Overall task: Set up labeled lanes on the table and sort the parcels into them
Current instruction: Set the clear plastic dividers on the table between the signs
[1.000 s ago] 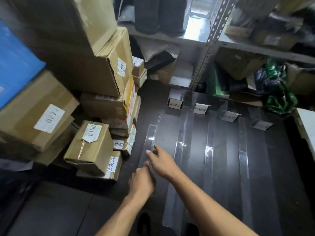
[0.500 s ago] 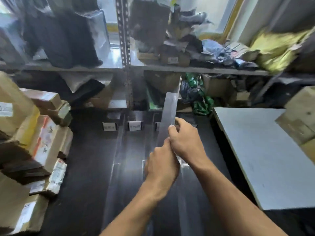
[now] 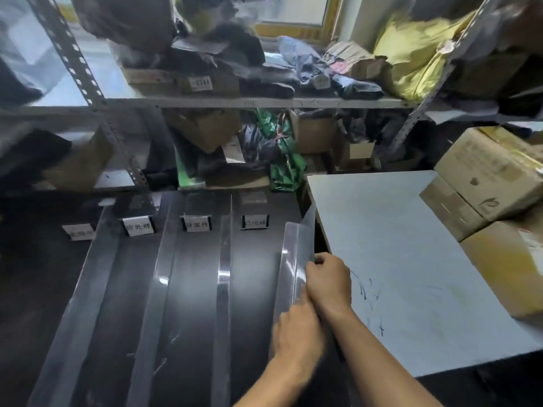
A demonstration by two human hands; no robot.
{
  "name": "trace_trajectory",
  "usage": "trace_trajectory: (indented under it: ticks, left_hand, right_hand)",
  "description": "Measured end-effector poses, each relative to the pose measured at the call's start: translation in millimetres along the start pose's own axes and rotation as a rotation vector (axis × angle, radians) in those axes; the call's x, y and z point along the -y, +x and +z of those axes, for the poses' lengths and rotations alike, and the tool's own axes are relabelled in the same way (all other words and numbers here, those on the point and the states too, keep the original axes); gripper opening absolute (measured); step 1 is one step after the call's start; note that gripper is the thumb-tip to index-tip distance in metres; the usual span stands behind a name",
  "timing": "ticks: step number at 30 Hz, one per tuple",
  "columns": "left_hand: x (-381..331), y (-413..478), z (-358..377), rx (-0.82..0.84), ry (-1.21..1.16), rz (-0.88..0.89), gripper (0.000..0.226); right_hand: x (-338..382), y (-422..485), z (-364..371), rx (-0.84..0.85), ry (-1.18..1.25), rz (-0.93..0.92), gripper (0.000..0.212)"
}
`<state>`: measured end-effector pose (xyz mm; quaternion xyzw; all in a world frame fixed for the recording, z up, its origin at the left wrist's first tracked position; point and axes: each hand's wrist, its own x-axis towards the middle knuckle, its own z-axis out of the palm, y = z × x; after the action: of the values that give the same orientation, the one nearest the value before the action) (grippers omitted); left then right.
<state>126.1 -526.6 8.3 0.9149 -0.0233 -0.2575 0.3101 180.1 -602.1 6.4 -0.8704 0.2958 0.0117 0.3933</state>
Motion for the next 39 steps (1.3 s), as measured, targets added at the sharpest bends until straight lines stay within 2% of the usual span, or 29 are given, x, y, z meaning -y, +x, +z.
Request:
trace_trajectory:
  ticks: [2,7,10,13,18,24,28,32,35,37,39]
  left_hand:
    - [-2,9,15,0.024,-0.001,-0.024,0.048]
    - [7,30,35,0.038,-0.092,-0.066,0.058]
    - [14,43,42,0.05,-0.162,-0.062,0.057]
    - [17,55,51,0.098,-0.315,-0.028,0.054]
    - [27,86,64,0.143,-0.457,-0.011,0.066]
    - [34,121,58,0.123,-0.49,-0.011,0.055]
    - [35,124,60,0.102,-0.492,-0.027,0.046]
    - [33,121,60,0.09,-0.509,-0.036,0.035]
    - [33,121,60,0.068,-0.516,-0.055,0.028]
    - [32,120,61,0.042,-0.46,-0.047,0.029]
    - [30,115,63,0.03,-0.409,-0.039,0.031]
  right_hand:
    - [-13,14,7,0.008,-0.033,0.032,0.018]
    - [-34,40,30,0.061,-0.048,0.05,0.009]
    - [-40,56,42,0.133,-0.102,0.058,0.023]
    - [-42,77,53,0.163,-0.175,0.053,0.016]
    - [-36,109,67,0.134,-0.225,-0.003,0.021]
    - [-27,133,77,0.145,-0.229,-0.076,0.028]
    - [-30,135,79,0.234,-0.224,-0.084,0.034]
    - [-37,128,78,0.282,-0.185,-0.079,0.036]
    - [-42,124,75,0.313,-0.109,-0.03,0.053]
    - [-45,121,71,0.323,-0.062,-0.001,0.06]
    - [-48,119,70,0.344,-0.042,0.017,0.057]
